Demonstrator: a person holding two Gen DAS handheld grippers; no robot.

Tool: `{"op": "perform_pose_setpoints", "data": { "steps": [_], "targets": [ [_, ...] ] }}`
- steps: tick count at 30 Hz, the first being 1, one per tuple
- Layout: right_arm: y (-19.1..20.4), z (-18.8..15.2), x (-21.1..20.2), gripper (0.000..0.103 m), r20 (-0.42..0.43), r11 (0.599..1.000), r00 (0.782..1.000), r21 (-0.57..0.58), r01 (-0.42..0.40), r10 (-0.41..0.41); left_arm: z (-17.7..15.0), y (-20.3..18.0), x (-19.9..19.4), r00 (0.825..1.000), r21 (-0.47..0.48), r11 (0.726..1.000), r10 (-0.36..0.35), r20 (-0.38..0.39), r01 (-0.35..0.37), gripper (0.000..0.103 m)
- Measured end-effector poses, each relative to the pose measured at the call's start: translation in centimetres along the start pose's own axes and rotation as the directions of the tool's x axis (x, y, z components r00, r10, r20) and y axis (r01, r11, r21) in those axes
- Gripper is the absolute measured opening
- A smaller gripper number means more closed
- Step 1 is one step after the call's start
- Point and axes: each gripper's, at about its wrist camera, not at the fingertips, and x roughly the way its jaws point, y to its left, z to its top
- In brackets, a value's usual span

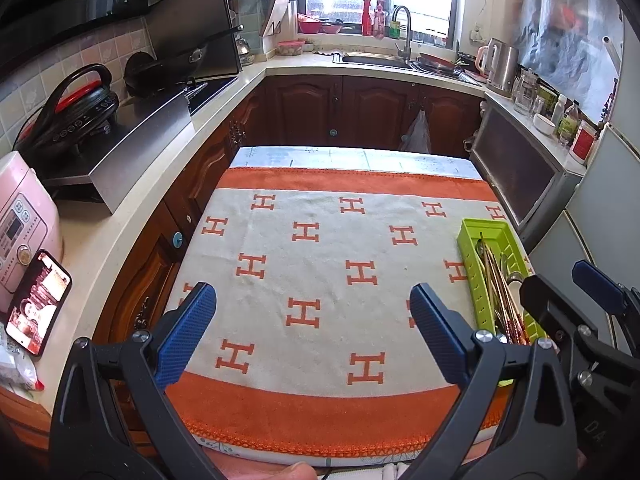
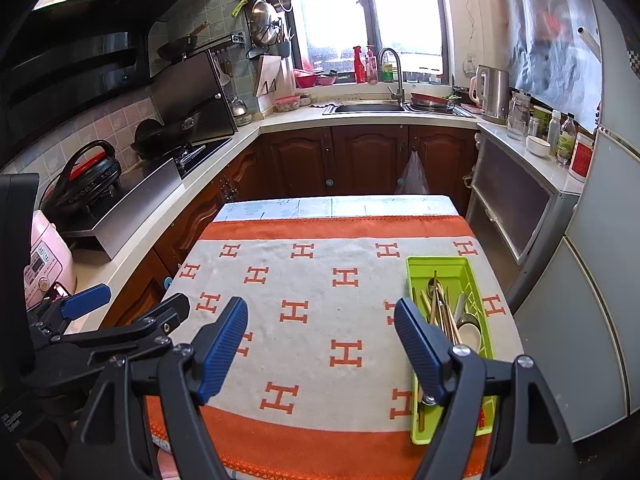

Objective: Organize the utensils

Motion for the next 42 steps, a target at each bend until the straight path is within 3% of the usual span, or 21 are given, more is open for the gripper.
{"op": "perform_pose_setpoints", "data": {
  "steps": [42],
  "targets": [
    [-0.4, -0.4, 1.1, 0.076, -0.017, 0.999, 1.000, 0.039, 0.015, -0.014, 0.3, -0.8, 2.0, 0.999, -0.005, 1.000, -0.019, -0.044, 0.019, 0.097]
  ]
}}
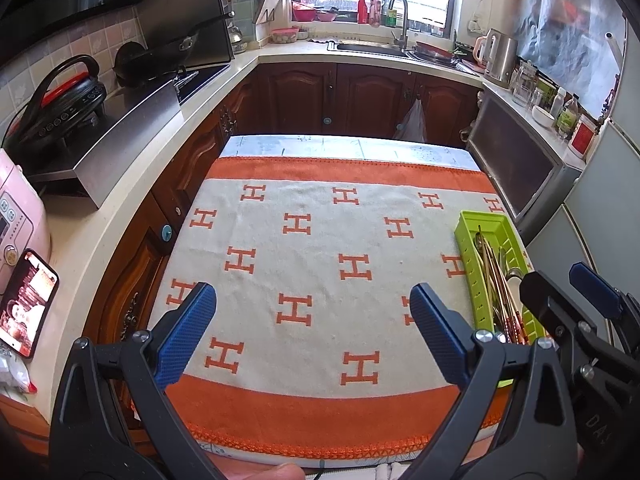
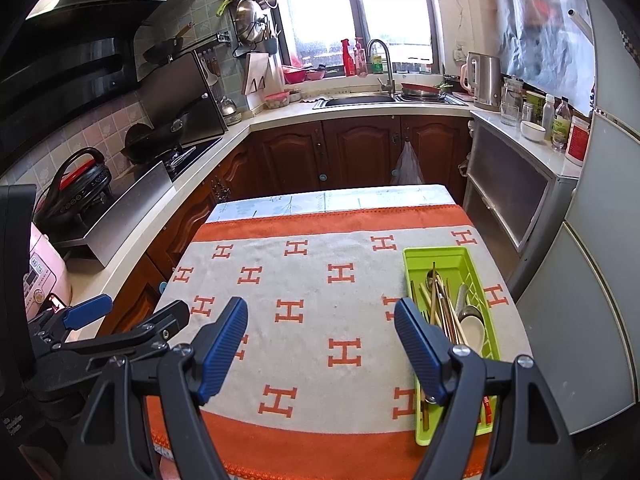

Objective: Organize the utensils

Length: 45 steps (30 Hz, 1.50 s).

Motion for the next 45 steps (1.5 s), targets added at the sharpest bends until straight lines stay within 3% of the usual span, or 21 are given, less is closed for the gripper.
{"op": "perform_pose_setpoints", "data": {
  "steps": [45],
  "targets": [
    [-0.14, 0.02, 0.00, 0.076, -0.005, 1.000, 1.000, 0.007, -0.002, 0.002, -0.02, 0.27, 0.18, 1.000, 0.002, 1.000, -0.009, -0.001, 0.009, 0.097]
  ]
}}
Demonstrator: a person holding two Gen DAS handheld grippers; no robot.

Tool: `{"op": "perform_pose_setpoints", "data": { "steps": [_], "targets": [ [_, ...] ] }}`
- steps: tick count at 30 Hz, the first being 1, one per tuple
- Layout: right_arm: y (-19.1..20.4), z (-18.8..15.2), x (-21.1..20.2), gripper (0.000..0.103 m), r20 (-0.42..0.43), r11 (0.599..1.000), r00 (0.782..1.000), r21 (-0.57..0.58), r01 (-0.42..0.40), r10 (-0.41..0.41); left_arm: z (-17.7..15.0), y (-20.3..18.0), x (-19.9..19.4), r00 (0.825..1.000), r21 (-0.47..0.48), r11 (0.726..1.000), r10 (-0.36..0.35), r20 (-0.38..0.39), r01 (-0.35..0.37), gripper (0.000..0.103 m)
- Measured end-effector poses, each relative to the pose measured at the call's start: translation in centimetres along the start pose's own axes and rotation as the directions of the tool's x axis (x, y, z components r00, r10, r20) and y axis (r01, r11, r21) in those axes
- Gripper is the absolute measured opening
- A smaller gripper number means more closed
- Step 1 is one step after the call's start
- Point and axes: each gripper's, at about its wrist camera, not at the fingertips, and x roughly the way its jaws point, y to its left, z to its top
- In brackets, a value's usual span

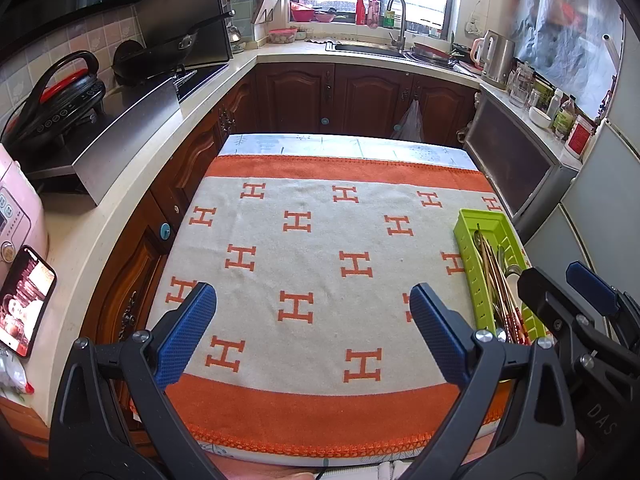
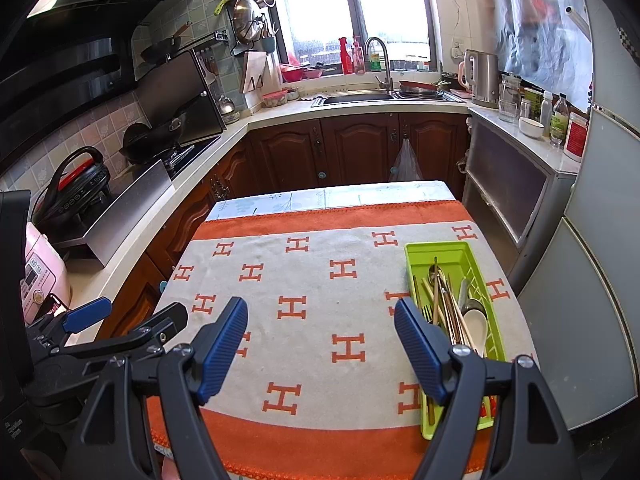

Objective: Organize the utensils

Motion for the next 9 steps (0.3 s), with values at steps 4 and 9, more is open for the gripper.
{"op": "perform_pose_setpoints", "data": {
  "steps": [4, 9],
  "targets": [
    [0.03, -0.02, 0.01, 0.076, -0.001, 1.000, 1.000, 0.001, 0.000, 0.000, -0.02, 0.03, 0.02, 1.000, -0.001, 1.000, 0.000, 0.002, 0.000, 0.097],
    [0.03, -0.23, 0.13, 0.076, -0.005, 1.000, 1.000, 0.003, 0.001, -0.001, -0.05, 0.03, 0.05, 1.000, -0.002, 1.000, -0.001, -0.002, 0.001, 0.097]
  ]
}}
